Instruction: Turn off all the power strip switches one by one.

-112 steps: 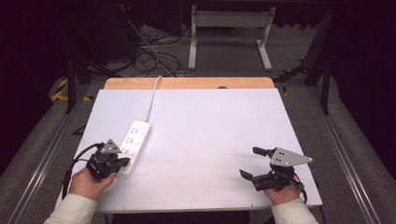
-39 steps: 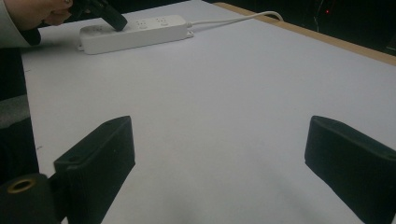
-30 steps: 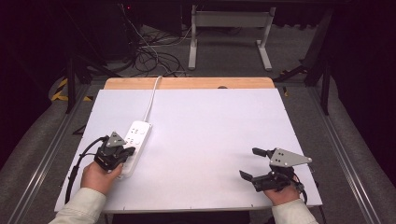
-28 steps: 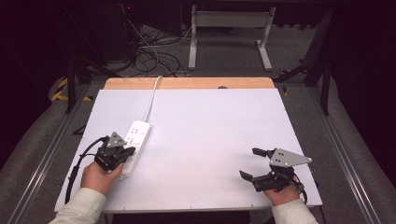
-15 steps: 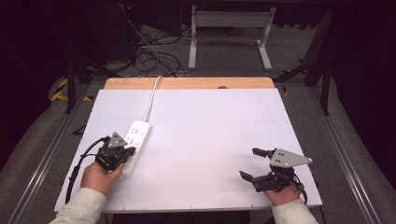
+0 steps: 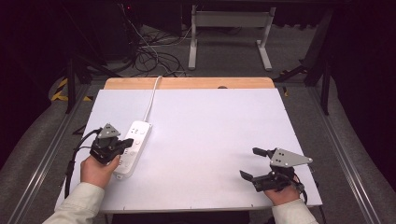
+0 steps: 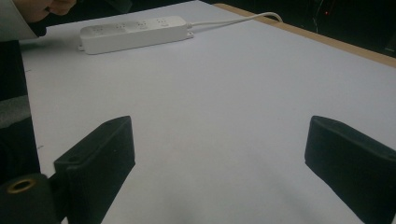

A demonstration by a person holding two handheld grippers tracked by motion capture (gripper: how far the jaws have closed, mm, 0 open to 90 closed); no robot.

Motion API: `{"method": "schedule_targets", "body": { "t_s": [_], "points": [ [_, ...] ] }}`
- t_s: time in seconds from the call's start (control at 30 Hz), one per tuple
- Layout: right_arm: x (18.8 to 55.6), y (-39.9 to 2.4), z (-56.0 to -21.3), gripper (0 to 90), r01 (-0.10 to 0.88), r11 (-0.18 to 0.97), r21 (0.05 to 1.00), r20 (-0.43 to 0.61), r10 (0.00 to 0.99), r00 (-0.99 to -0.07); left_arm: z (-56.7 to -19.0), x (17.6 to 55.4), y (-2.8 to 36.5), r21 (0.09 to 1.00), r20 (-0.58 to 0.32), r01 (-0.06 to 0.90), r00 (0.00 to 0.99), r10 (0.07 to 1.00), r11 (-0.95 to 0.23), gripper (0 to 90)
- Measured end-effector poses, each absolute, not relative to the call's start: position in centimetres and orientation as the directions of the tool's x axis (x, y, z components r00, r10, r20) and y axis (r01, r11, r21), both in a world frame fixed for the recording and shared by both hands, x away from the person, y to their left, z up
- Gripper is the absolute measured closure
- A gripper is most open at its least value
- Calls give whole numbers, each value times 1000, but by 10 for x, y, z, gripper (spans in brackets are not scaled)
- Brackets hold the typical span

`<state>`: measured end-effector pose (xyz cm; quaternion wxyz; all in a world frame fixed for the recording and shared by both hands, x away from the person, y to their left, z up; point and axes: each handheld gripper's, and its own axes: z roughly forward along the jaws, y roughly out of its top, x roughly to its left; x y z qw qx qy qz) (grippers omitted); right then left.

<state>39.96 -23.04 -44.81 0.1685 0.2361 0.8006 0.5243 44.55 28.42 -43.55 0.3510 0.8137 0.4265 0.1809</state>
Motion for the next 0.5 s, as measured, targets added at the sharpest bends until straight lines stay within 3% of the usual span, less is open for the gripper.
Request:
{"method": "schedule_targets", "body": {
  "t_s": [0.27, 0.5],
  "points": [
    [400, -232, -449, 91, 205, 336, 919, -19, 557, -830, -440, 461, 275, 721, -33, 585, 565, 825, -372, 900],
    [400, -232, -449, 91, 205, 335, 920, -16, 555, -832, -449, 468, 274, 687, 3, 607, 547, 837, -399, 900]
  ]
}}
